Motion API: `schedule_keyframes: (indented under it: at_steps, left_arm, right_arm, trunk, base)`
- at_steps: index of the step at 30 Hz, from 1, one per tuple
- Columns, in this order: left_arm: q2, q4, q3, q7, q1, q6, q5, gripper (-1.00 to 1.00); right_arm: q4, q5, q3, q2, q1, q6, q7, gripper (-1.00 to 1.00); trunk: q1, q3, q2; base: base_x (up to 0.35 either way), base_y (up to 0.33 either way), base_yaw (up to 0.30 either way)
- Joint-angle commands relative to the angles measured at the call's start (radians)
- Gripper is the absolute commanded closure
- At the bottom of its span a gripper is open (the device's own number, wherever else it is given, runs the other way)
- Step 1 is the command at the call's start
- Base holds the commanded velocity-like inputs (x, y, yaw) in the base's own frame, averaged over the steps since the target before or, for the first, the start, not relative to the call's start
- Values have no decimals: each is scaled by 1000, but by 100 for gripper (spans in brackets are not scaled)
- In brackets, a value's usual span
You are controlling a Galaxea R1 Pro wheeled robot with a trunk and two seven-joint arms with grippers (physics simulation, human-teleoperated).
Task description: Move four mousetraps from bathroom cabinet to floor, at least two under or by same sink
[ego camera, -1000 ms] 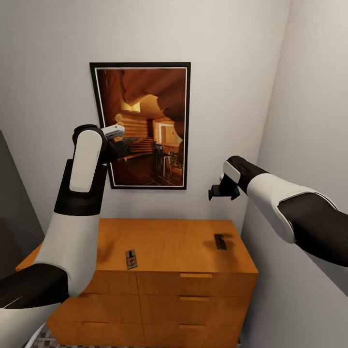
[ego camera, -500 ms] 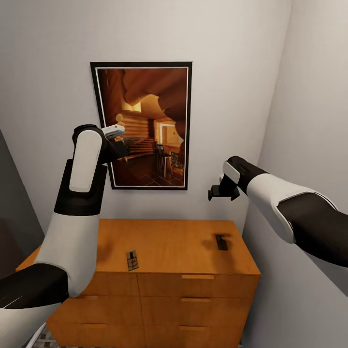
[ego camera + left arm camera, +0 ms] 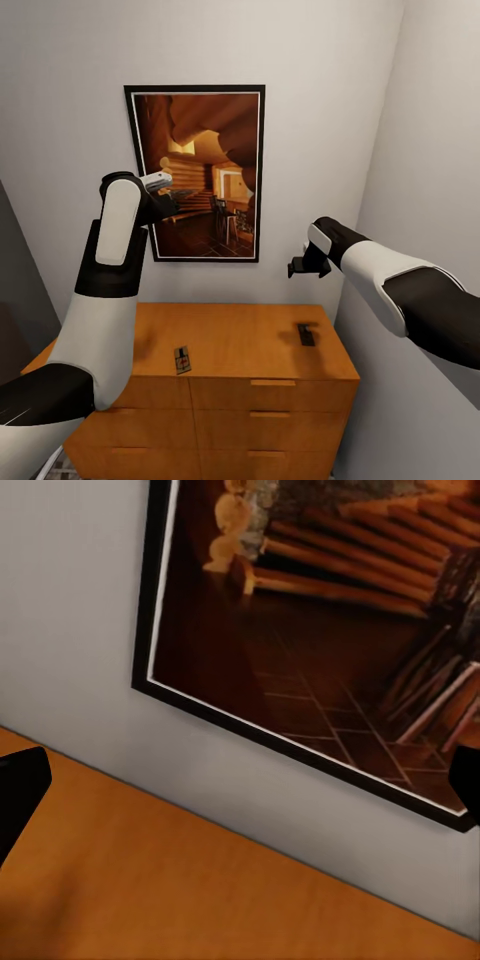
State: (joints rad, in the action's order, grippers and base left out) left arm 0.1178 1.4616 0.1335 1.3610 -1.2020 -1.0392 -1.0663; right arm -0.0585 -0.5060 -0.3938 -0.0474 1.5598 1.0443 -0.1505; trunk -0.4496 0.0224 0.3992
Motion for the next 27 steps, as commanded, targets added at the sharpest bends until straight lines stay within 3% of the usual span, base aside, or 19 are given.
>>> schedule_keyframes:
  at_steps: [1, 10, 27]
  left_arm:
    - [0, 0, 1, 8, -1, -8, -9, -100]
    - [-5, 1, 6, 0, -1, -8, -11, -100]
    - [-7, 5, 21, 1, -1, 56, -9, -100]
  right_arm:
    - [-1, -11, -3, 1, 0, 3, -9, -100]
    - [-4, -11, -2, 4, -1, 3, -9, -100]
    - [-6, -12, -2, 5, -1, 3, -9, -100]
  trunk:
    - [0, -1, 1]
    - [0, -1, 1]
    - [0, -1, 1]
  base:
    - [4, 1, 0]
    - [2, 0, 0]
    - [0, 0, 0]
